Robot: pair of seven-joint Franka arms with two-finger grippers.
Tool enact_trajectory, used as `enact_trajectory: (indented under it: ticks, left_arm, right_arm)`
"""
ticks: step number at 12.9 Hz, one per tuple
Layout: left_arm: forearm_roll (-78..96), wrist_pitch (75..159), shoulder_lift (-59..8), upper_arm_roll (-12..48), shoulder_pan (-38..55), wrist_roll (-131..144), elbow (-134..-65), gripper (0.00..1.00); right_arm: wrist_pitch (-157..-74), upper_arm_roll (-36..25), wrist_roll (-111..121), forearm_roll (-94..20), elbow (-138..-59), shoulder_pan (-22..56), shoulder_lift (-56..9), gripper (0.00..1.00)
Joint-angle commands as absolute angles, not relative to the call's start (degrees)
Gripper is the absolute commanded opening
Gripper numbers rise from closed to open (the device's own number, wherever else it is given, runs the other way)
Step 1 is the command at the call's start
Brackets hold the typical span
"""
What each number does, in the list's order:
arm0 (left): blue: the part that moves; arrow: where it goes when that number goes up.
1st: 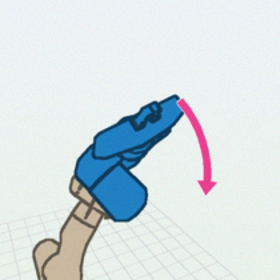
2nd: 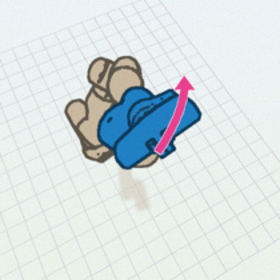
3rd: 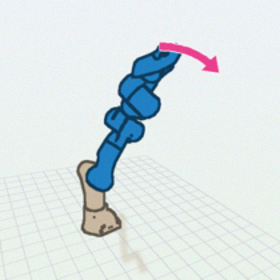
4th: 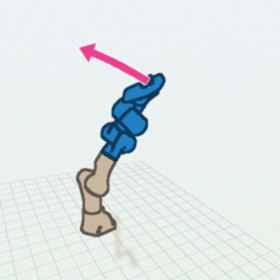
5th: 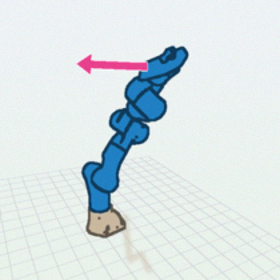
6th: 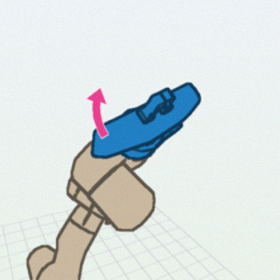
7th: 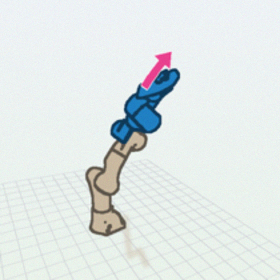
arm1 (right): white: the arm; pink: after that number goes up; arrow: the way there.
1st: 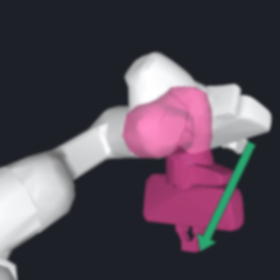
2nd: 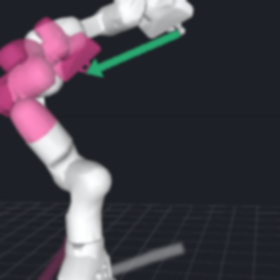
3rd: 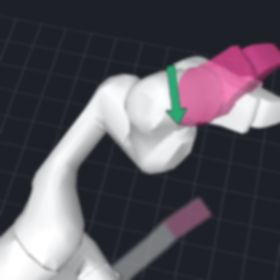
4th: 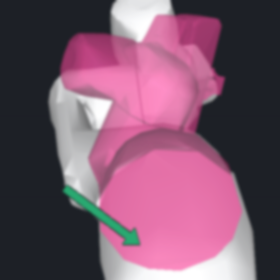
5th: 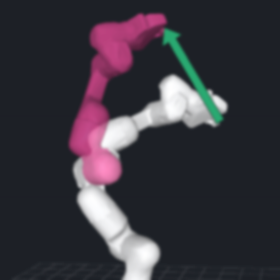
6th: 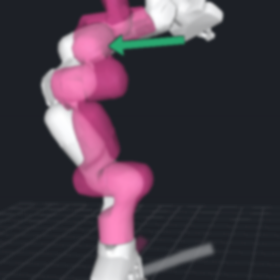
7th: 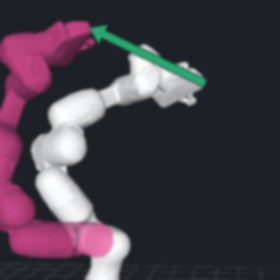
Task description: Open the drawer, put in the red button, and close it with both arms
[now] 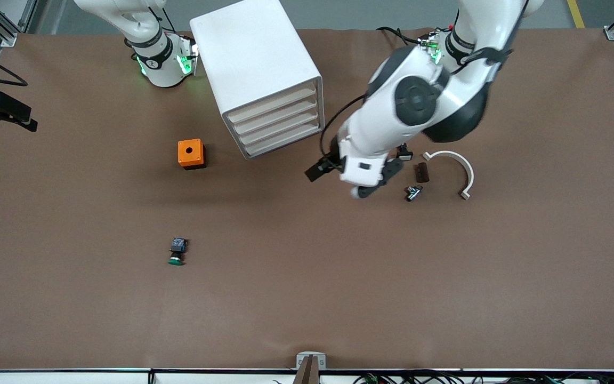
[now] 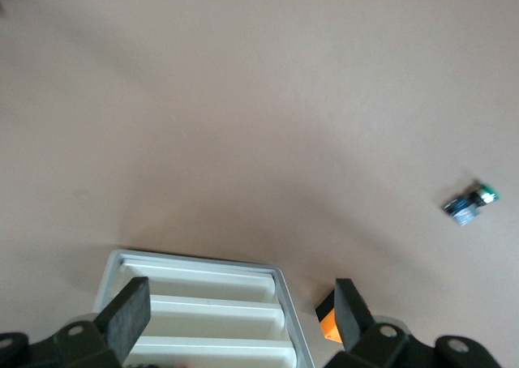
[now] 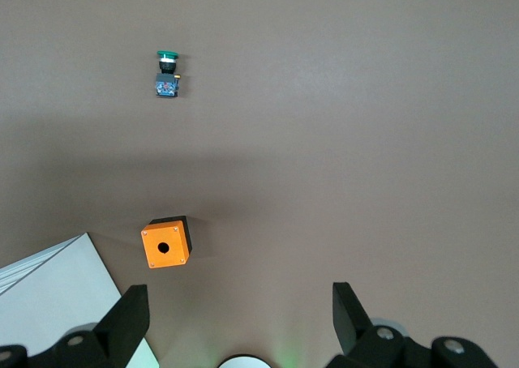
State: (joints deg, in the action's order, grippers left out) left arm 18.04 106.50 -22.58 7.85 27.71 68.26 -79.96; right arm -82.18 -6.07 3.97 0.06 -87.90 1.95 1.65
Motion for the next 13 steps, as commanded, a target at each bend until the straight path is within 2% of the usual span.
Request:
enact_trajectory:
  ticks: [1, 5, 9, 13]
  left_arm:
    - [16.44, 99.17, -17.07, 8.26, 21.65, 62.00, -81.12, 1.00]
    - [15.83, 88.26, -11.00, 8.26, 11.28, 46.98, -81.21, 0.99]
    - [10.40, 82.98, -10.02, 8.26, 5.63, 33.88, -81.30, 0.99]
    - [6.33, 81.83, -8.01, 7.30, 1.76, 17.98, -81.91, 0.99]
  right_arm:
    - [-83.32, -6.06, 4.66, -1.05, -90.00, 1.23, 3.87, 1.00]
    - [-84.37, -6.15, 4.66, -1.14, -90.18, 1.23, 4.13, 1.00]
    - [-84.99, -6.42, 4.75, -1.23, -90.44, 1.05, 5.45, 1.00]
    - [-84.73, -6.59, 4.75, -2.37, -90.79, 0.35, 5.80, 1.00]
